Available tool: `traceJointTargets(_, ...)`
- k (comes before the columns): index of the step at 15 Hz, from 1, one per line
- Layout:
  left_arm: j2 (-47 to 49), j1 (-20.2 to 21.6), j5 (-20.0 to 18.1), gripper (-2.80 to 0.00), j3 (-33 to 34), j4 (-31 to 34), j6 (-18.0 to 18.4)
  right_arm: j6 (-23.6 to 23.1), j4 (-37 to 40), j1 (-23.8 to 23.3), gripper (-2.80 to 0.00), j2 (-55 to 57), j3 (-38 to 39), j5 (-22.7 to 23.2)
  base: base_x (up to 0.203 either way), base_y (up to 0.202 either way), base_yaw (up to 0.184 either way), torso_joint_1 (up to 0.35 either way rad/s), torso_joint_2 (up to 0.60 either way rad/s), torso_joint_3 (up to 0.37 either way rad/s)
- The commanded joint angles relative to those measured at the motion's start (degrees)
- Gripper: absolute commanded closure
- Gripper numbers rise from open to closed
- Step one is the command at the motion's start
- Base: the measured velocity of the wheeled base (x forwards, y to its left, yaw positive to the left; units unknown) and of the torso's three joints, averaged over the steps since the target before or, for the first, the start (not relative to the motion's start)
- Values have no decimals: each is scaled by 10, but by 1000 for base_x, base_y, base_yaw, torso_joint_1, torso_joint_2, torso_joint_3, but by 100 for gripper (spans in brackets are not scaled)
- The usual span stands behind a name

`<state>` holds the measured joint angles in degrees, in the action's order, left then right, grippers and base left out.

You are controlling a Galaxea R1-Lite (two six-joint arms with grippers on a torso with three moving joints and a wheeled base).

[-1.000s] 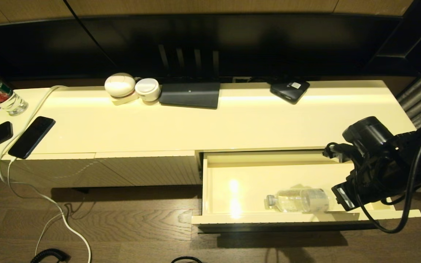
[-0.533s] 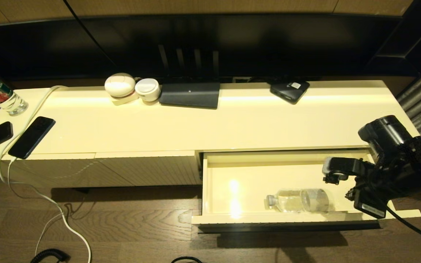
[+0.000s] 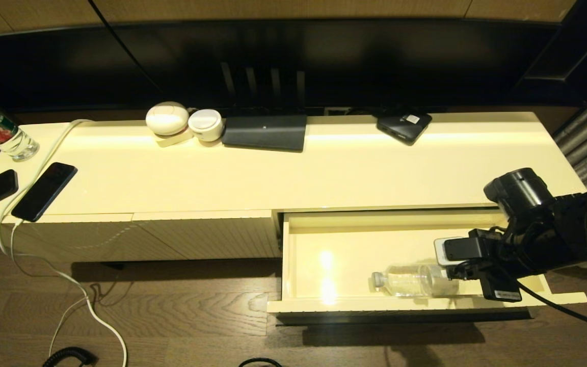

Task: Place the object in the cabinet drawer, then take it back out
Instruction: Take the mineral water out of the drawer and put it on the table

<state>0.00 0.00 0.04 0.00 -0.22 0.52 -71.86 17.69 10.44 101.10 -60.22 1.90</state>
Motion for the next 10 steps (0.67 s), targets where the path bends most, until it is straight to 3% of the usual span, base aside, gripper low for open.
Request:
traceJointTargets(1, 0, 0, 0, 0, 1, 0, 0, -21, 1, -3, 0, 19, -9, 5, 0, 0, 0, 0, 0, 0)
traceJointTargets(5, 0, 0, 0, 0, 1, 0, 0, -58, 1, -9, 0, 25, -12, 12, 0, 0, 0, 0, 0, 0)
traceJointTargets(10, 0, 0, 0, 0, 2, 0, 0, -62, 0, -14, 0, 24, -10, 10, 0, 0, 0, 0, 0, 0)
